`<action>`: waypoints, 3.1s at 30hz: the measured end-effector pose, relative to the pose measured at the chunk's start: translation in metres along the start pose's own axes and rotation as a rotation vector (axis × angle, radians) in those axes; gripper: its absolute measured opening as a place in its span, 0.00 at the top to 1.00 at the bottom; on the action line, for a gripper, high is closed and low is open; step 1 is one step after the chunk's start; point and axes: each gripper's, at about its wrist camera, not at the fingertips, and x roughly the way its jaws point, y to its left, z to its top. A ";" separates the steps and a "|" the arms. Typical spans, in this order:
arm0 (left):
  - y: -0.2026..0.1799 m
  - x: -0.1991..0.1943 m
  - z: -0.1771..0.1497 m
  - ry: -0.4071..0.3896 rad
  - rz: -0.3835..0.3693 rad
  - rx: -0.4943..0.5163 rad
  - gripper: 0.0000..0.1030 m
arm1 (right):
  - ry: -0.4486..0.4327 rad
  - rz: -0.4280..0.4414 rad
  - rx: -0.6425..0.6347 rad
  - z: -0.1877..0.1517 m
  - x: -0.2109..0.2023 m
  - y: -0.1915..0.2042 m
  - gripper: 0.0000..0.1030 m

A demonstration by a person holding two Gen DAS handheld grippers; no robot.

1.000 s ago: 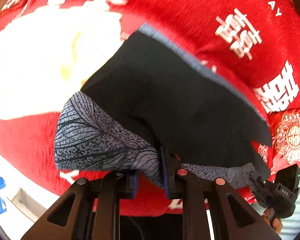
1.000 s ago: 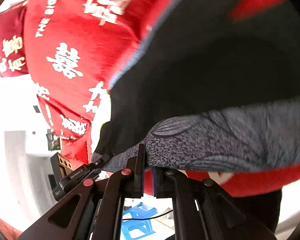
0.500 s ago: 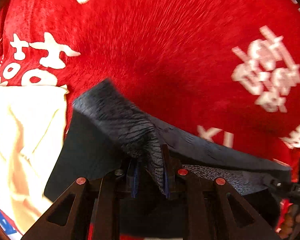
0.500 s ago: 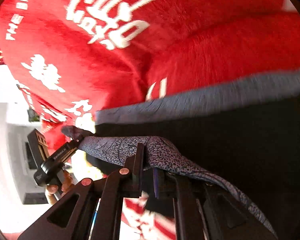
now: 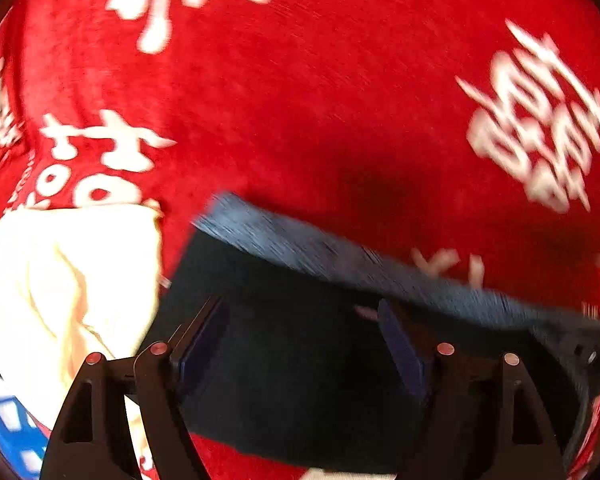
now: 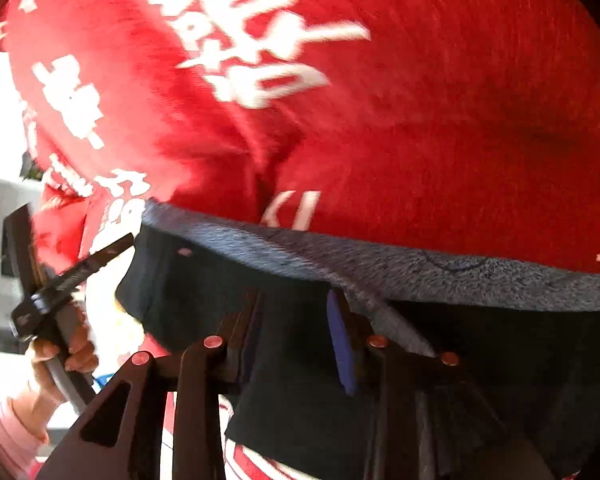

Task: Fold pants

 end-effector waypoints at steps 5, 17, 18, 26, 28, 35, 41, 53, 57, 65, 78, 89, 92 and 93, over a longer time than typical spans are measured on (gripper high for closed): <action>-0.046 0.050 -0.005 0.065 0.015 0.027 0.24 | 0.055 -0.123 -0.054 0.000 0.023 -0.002 0.68; -0.097 0.031 -0.007 0.042 0.118 0.145 0.17 | -0.059 -0.055 0.029 -0.011 -0.028 -0.040 0.57; -0.103 0.022 -0.013 0.039 0.109 0.163 0.17 | -0.065 -0.058 0.040 -0.017 -0.035 -0.043 0.56; -0.170 -0.028 -0.089 0.095 -0.028 0.316 0.17 | -0.117 -0.135 0.164 -0.112 -0.106 -0.076 0.56; -0.185 -0.036 -0.105 0.116 -0.076 0.359 0.17 | -0.142 -0.167 0.212 -0.142 -0.123 -0.082 0.56; -0.237 -0.053 -0.161 0.151 -0.222 0.519 0.17 | -0.238 -0.250 0.434 -0.262 -0.176 -0.105 0.56; -0.277 -0.070 -0.200 0.163 -0.326 0.601 0.17 | -0.253 -0.313 0.565 -0.366 -0.185 -0.113 0.56; -0.303 -0.043 -0.230 0.269 -0.360 0.607 0.17 | -0.236 -0.203 0.669 -0.438 -0.157 -0.137 0.55; -0.309 -0.040 -0.234 0.278 -0.350 0.602 0.17 | -0.274 -0.112 0.671 -0.443 -0.151 -0.151 0.55; -0.315 -0.035 -0.238 0.313 -0.369 0.531 0.17 | -0.309 0.049 0.665 -0.440 -0.150 -0.166 0.54; -0.346 -0.077 -0.205 0.266 -0.458 0.476 0.63 | -0.363 0.109 0.516 -0.373 -0.240 -0.158 0.97; -0.344 -0.110 -0.131 -0.021 -0.238 0.504 0.22 | -0.407 -0.129 0.282 -0.201 -0.343 -0.223 0.97; -0.347 -0.087 -0.126 0.017 -0.182 0.484 0.23 | -0.368 -0.218 0.238 -0.148 -0.343 -0.251 0.97; -0.347 -0.083 -0.126 0.017 -0.168 0.481 0.22 | -0.353 -0.236 0.230 -0.134 -0.343 -0.258 0.96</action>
